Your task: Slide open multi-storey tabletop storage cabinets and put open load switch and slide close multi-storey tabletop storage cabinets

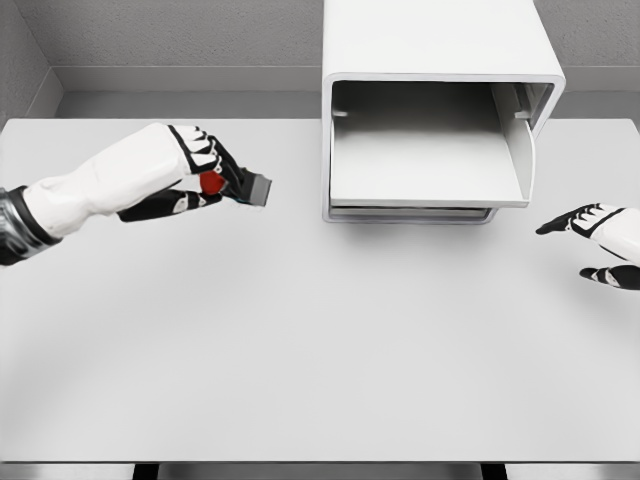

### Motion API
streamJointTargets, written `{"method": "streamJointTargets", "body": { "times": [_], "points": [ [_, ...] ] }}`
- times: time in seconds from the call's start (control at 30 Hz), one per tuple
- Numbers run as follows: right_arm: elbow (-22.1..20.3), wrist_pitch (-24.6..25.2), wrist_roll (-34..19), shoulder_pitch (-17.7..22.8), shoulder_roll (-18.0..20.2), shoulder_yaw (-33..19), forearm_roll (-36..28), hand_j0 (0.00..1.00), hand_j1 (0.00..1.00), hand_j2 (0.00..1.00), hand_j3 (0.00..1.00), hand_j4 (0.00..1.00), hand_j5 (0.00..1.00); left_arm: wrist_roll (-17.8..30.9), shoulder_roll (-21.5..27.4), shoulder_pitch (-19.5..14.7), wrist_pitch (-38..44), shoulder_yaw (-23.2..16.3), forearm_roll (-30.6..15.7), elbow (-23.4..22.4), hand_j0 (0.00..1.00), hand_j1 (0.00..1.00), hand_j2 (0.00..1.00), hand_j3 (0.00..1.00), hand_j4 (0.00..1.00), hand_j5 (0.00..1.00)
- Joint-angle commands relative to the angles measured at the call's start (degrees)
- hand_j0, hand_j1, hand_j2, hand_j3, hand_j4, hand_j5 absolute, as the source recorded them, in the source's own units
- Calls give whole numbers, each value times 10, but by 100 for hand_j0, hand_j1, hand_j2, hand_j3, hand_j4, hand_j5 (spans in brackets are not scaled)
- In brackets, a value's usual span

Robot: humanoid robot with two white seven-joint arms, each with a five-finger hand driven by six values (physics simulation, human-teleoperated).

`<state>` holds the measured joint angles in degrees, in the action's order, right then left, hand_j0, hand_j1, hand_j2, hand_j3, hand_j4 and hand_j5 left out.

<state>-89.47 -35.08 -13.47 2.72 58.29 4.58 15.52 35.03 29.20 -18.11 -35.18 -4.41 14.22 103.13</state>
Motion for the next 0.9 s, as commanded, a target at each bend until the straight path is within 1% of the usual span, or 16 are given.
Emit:
{"method": "streamJointTargets", "body": {
  "times": [0.0,0.37,0.43,0.53,0.67,0.83,0.87],
  "points": [
    [-1,1,0,0,-1,0,-4,81,81,81,81,81,81,0,-9,0,2,0,-4,0,46,46,46,46,46,46],
    [-2,1,-1,0,-4,1,-3,81,81,81,81,81,81,0,-56,-13,2,0,-1,0,46,46,46,46,46,46],
    [-13,1,-1,0,-4,1,-3,83,83,83,83,83,83,0,-63,-17,2,0,-1,1,46,46,46,46,46,46],
    [-13,1,-1,0,-4,1,-3,83,83,83,83,83,83,0,-70,-25,2,-15,1,1,46,46,46,46,46,46],
    [-14,1,-2,0,-4,1,-3,83,83,83,83,83,83,0,-91,-30,2,-21,4,-1,46,46,46,46,46,46],
    [-14,1,-1,0,-4,1,-3,83,83,83,83,83,83,0,-115,-33,2,-24,13,-2,46,46,46,46,46,46],
    [-14,1,-2,0,-4,1,-3,83,83,83,83,83,83,0,-120,-34,2,-23,24,-2,46,46,46,46,46,46]
  ]
}}
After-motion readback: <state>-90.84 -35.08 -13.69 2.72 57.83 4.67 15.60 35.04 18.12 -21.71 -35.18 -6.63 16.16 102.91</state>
